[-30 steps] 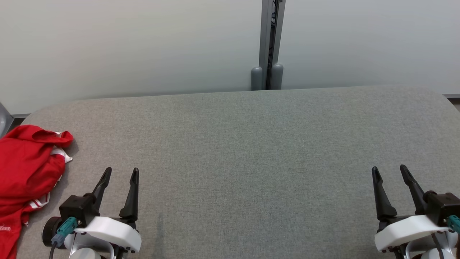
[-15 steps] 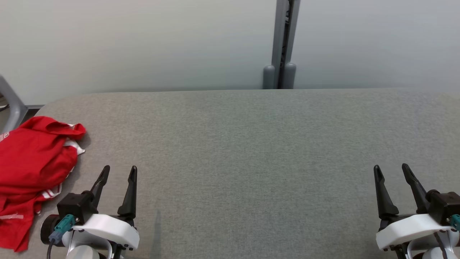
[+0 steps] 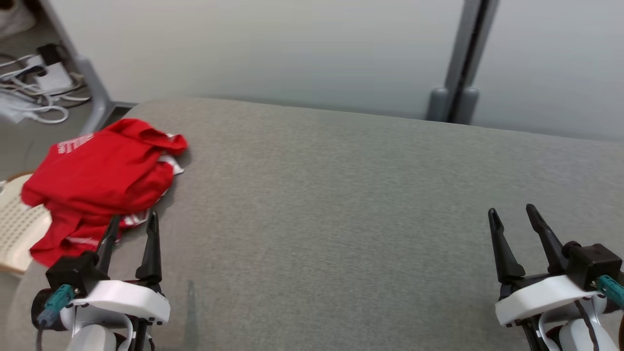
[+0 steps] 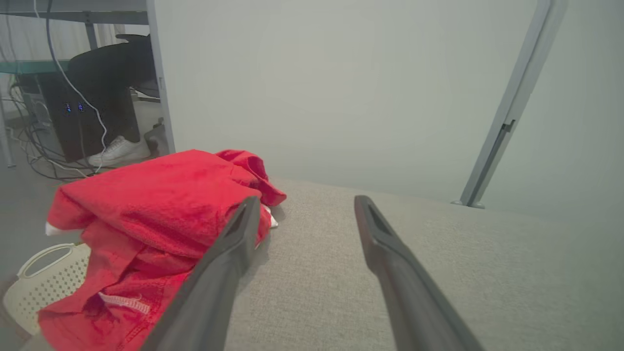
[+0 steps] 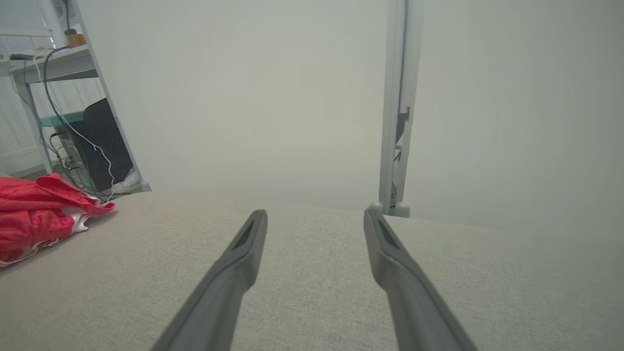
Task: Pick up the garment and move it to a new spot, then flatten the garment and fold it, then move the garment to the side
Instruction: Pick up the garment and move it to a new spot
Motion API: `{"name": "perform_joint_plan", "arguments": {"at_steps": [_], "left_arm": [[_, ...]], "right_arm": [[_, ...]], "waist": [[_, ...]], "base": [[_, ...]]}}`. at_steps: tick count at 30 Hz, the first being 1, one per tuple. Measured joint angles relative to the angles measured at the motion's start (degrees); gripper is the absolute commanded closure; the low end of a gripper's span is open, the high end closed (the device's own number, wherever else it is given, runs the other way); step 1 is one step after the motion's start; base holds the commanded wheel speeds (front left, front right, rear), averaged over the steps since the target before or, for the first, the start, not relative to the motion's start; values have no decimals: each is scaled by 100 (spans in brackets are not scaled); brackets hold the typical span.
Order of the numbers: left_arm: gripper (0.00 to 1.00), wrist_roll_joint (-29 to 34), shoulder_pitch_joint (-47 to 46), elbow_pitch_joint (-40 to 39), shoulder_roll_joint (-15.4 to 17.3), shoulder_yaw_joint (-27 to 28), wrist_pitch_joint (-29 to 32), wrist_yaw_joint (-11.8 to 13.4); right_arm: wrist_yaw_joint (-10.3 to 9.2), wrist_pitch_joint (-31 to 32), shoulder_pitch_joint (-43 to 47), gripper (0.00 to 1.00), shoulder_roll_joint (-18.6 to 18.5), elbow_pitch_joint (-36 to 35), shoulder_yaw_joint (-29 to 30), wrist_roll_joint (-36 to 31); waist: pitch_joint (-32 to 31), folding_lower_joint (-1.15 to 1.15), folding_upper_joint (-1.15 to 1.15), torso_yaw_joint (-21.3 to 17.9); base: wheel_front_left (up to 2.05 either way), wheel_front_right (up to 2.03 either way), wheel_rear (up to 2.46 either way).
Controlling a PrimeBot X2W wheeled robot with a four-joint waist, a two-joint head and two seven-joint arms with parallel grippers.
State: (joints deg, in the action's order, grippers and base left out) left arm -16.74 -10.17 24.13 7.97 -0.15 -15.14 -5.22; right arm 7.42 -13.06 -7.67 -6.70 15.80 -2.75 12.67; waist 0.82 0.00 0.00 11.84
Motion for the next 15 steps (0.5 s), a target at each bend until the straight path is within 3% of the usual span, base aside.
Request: {"name": "perform_joint_plan", "arguments": {"at_steps": [15], "left_arm": [[0, -65, 58, -235, -145, 333, -1, 101]], "right_arm": [[1, 13, -291, 0, -15, -52, -498, 97]], "waist": [[209, 0, 0, 1338]], "base": [[0, 0, 0]]}}
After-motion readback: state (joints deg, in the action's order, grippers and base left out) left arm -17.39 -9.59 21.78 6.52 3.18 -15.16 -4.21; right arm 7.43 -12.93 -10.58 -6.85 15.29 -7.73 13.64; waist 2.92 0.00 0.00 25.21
